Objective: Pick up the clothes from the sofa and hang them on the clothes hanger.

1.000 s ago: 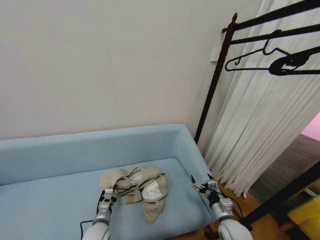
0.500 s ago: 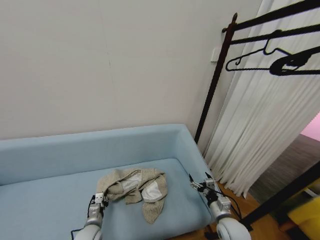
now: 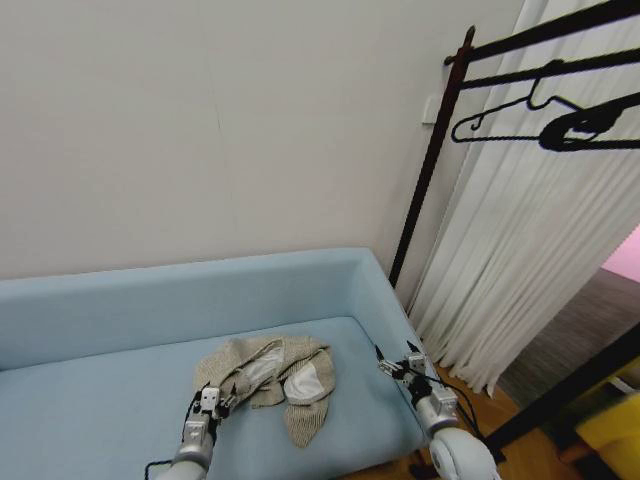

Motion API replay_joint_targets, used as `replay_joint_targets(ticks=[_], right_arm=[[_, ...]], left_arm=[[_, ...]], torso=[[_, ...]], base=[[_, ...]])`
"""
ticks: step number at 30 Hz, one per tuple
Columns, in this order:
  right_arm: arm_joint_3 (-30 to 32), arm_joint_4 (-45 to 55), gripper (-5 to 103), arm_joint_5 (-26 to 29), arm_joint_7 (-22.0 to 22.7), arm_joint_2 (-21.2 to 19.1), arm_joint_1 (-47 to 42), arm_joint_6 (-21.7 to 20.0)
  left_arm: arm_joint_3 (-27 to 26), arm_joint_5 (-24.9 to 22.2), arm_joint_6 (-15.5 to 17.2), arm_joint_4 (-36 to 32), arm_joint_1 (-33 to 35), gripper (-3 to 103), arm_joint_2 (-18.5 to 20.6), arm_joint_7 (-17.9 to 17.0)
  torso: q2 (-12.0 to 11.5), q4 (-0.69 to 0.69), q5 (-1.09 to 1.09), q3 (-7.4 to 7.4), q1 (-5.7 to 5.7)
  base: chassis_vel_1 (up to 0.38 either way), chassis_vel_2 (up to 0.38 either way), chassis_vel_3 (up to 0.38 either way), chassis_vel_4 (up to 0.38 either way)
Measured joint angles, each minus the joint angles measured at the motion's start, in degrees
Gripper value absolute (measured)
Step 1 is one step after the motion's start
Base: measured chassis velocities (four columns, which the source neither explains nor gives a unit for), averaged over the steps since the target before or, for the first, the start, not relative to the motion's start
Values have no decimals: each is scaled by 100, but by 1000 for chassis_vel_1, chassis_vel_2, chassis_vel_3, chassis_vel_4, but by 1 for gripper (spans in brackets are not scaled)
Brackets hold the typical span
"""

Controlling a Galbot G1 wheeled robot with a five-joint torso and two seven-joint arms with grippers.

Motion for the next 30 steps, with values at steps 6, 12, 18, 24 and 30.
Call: replay_joint_targets(ticks=[6,12,18,24,30], right_arm=[[-76,3,100,-22,20,-94,7,-43],[-92,11,100,-28,47,-150,7,-96],[-84,-27,100,-48,50,-130,5,-101],[-48,-95,100,-97,49,-95,-21,-74],[-14,-126,100,-104,42,-92,-44,-46]], left_arm=[[779,-53,182,502,-606,100,-220,-720],[1145,-79,336,947,-908,100,-405,-1200],[1070,-57,330,1162,-1056,100,-442,-1293],[1034,-77,323,1374,-1262,100,-481,-1340],[1046,-113,322,1716,-1478,100,-525,-1378]], torso=[[0,0,-1,0,0],[0,1,0,0,0],[0,2,0,0,0],[0,1,0,0,0],[0,1,-1,1,0]], base=[[0,0,0,0],[0,0,0,0],[0,0,0,0],[0,0,0,0],[0,0,0,0]])
